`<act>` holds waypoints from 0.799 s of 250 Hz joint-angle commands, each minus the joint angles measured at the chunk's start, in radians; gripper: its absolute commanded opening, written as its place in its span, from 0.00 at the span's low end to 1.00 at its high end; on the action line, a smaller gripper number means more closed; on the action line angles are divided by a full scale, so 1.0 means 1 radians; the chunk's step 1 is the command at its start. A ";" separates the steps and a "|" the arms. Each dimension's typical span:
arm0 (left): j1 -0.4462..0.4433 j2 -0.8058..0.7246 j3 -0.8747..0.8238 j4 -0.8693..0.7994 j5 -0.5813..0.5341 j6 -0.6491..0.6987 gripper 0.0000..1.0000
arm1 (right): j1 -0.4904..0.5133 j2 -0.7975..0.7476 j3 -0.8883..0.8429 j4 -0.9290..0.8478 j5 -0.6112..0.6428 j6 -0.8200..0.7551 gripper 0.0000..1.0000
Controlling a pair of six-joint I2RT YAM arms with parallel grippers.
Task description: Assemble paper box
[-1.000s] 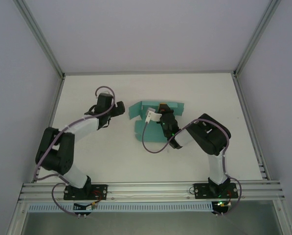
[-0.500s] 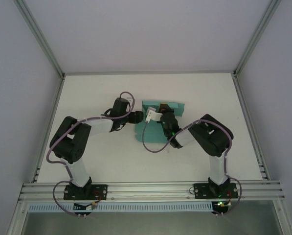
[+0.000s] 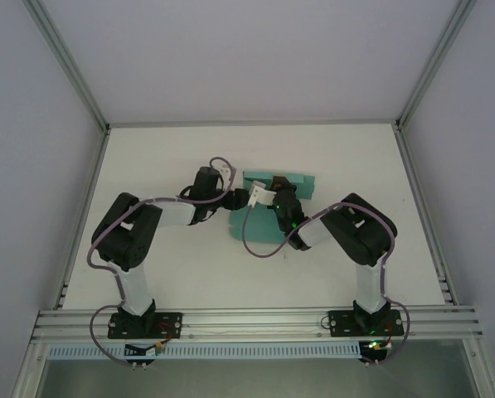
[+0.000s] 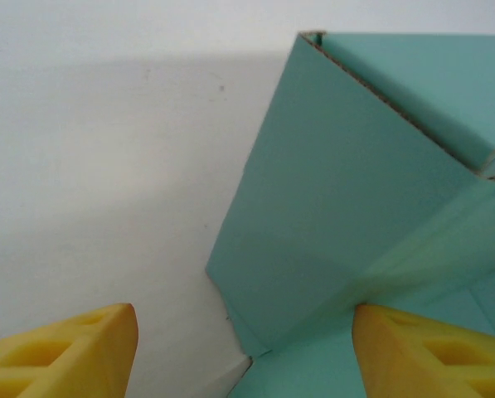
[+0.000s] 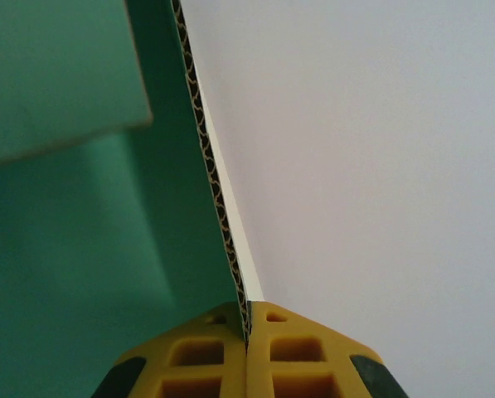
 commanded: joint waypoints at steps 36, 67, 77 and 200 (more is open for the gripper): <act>-0.061 0.060 0.073 0.057 -0.066 0.042 0.65 | 0.017 -0.032 -0.010 -0.083 -0.033 0.045 0.00; -0.061 0.076 0.076 0.110 -0.106 0.013 0.55 | 0.020 -0.029 -0.011 -0.105 -0.036 0.053 0.00; -0.063 0.076 0.077 0.120 -0.126 0.001 0.50 | 0.020 -0.029 -0.013 -0.107 -0.035 0.053 0.00; -0.075 0.140 0.132 0.203 -0.261 -0.045 0.29 | 0.028 -0.078 -0.010 -0.270 -0.081 0.123 0.00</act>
